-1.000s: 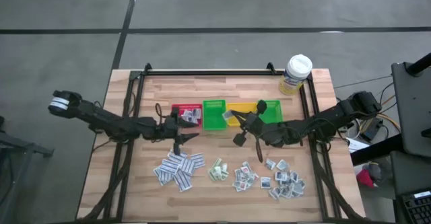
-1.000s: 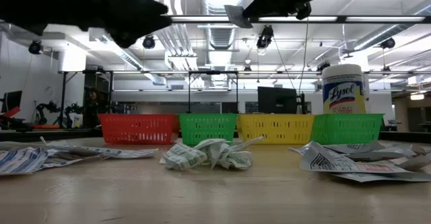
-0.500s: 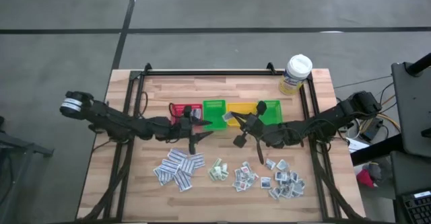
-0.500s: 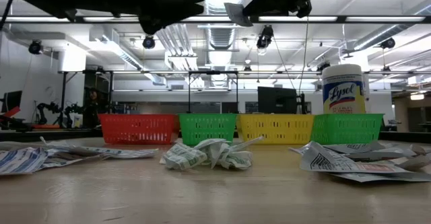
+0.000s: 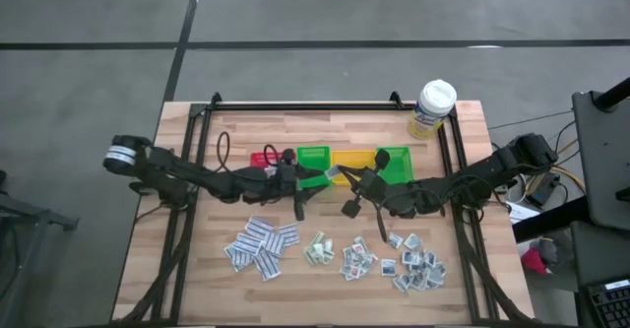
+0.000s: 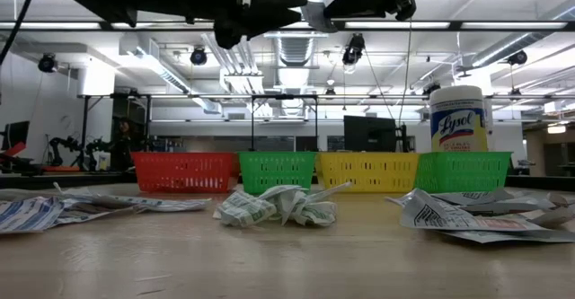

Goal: Pick & Place First Aid Supplies
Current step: Put the alcohol pad into the red basket

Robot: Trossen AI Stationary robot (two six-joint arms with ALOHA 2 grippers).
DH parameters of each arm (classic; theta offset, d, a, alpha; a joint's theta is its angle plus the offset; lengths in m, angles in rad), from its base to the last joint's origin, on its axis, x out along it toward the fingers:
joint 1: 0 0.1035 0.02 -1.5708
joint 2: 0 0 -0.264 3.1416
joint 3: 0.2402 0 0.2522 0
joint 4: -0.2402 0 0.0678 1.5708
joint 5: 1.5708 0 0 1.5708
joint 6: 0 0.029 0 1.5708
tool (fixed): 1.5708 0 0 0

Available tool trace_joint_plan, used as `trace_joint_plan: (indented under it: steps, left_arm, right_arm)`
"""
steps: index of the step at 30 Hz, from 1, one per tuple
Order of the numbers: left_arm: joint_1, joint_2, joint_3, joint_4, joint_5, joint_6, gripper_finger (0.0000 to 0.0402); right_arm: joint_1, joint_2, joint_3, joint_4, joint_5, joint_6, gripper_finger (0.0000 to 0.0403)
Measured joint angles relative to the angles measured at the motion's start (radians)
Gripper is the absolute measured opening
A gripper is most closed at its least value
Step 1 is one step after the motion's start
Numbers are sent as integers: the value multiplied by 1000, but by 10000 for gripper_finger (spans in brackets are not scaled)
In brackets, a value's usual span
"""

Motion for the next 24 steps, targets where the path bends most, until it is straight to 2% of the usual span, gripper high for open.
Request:
trace_joint_plan:
  steps: [19,24]
  left_arm:
    - [33,22,42,-10,19,-83,170]
    - [38,22,42,-9,36,-88,154]
  right_arm:
    - [0,0,0,4,-5,0,8]
    - [0,0,0,5,-7,5,8]
